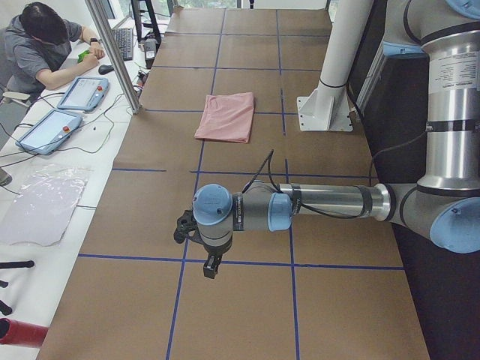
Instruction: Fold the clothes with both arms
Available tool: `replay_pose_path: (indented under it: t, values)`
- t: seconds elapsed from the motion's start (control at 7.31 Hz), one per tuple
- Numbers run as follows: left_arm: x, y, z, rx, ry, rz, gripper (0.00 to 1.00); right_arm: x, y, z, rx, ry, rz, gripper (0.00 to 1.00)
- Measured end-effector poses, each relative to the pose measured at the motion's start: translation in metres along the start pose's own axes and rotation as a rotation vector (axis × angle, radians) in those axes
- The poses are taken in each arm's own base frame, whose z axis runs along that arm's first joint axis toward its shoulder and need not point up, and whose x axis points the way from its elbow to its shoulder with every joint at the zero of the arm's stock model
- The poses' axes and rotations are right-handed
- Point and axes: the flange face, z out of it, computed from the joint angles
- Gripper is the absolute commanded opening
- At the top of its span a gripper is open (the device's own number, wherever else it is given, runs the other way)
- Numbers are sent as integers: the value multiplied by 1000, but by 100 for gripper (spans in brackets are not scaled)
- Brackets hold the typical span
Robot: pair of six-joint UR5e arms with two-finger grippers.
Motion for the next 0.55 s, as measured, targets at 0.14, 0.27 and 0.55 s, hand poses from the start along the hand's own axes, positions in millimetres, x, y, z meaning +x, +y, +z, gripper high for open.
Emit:
replay_pose_path:
  t: [0.14,0.27,0.55]
  values:
    - [0,0,0,0,0,0,100,1,1,1,-3,0,6,100]
    - [0,1,0,-1,0,0,100,1,1,2,-5,-1,8,100]
    - [-1,4,1,-4,-6,-2,100,5,1,5,-11,-2,8,100]
